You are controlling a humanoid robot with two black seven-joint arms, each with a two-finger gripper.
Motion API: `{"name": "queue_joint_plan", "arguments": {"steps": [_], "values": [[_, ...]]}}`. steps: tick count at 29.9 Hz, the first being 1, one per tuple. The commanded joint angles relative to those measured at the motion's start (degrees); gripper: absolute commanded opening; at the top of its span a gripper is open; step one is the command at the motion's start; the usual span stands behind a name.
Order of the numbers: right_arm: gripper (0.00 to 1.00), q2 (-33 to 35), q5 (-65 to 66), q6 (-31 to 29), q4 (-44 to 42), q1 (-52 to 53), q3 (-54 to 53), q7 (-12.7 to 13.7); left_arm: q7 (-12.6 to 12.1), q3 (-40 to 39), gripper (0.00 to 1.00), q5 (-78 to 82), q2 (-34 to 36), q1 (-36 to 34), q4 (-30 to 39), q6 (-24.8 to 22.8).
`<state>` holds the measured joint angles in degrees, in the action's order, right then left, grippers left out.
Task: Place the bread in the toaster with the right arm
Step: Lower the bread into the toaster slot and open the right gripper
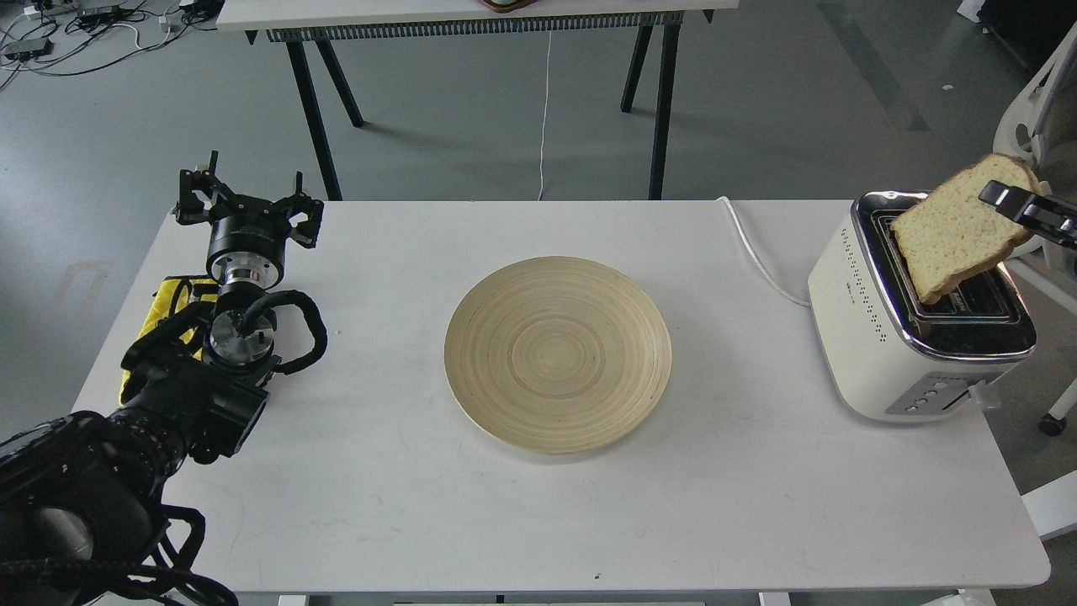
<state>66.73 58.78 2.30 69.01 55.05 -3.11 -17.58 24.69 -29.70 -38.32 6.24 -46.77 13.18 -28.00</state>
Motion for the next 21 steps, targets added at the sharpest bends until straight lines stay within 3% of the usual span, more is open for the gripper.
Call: {"name": "queue_joint_plan", "arguments": {"steps": [1,21], "values": [[0.01,-0.2,0.0,0.0,-0.1,-0.2,0.1,0.1,0.0,0.0,1.00,0.0,0.0,0.0,0.0,0.0],[0.01,-0.3,-0.1,-0.1,-1.1,-0.7,-0.3,0.1,0.0,0.0,1.00,0.0,0.0,0.0,0.0,0.0]]}}
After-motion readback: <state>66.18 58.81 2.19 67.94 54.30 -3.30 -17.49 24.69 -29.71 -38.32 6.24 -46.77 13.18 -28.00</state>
